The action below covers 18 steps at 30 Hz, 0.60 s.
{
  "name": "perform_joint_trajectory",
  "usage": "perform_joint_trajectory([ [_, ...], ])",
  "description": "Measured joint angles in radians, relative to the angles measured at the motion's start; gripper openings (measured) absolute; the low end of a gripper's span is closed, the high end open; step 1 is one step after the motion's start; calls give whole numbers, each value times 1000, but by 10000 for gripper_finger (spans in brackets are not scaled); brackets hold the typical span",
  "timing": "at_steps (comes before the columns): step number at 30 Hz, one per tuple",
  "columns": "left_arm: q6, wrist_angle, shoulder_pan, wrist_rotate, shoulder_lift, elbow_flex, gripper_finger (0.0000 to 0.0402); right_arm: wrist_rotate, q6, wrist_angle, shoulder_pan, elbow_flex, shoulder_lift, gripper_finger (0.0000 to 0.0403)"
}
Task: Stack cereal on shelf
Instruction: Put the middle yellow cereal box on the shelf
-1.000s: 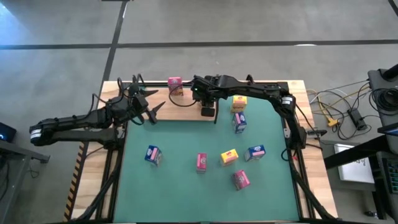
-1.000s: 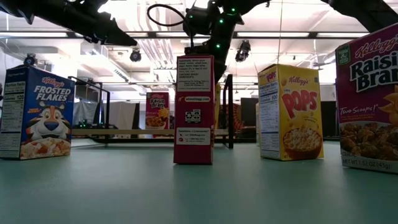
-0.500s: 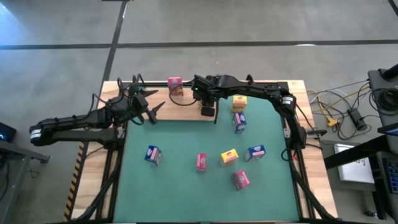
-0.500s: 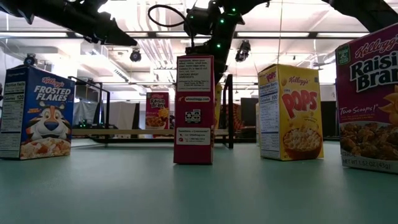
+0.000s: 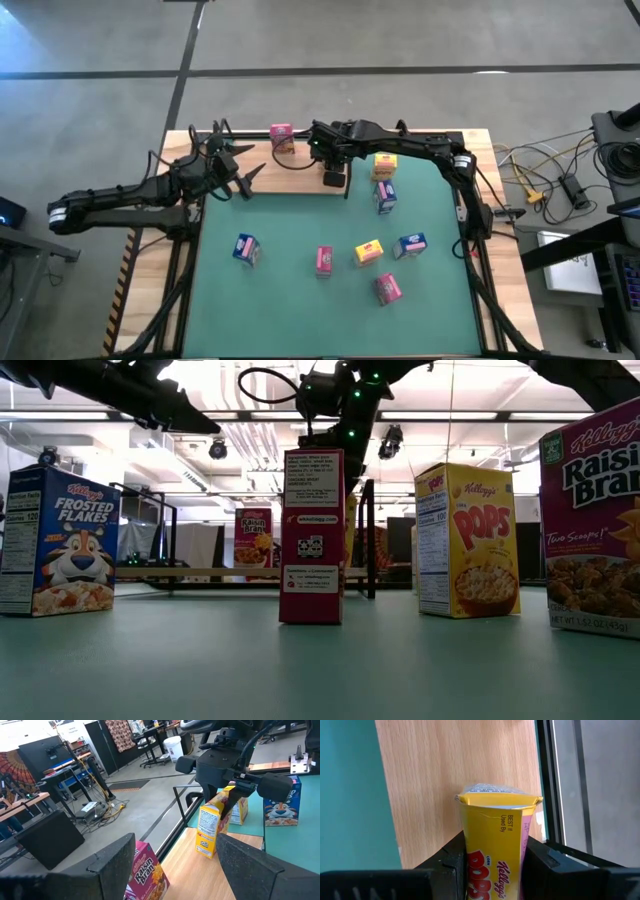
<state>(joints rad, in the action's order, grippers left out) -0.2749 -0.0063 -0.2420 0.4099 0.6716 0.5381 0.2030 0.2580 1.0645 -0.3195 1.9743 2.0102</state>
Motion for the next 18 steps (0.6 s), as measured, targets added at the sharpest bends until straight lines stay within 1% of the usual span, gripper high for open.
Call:
perform_joint_trajectory([
  [15, -4, 14, 0, 0, 0, 0, 260, -1, -6, 3, 0, 0, 0, 119],
  [18, -4, 14, 0, 0, 0, 0, 260, -2, -4, -1, 0, 0, 0, 129],
])
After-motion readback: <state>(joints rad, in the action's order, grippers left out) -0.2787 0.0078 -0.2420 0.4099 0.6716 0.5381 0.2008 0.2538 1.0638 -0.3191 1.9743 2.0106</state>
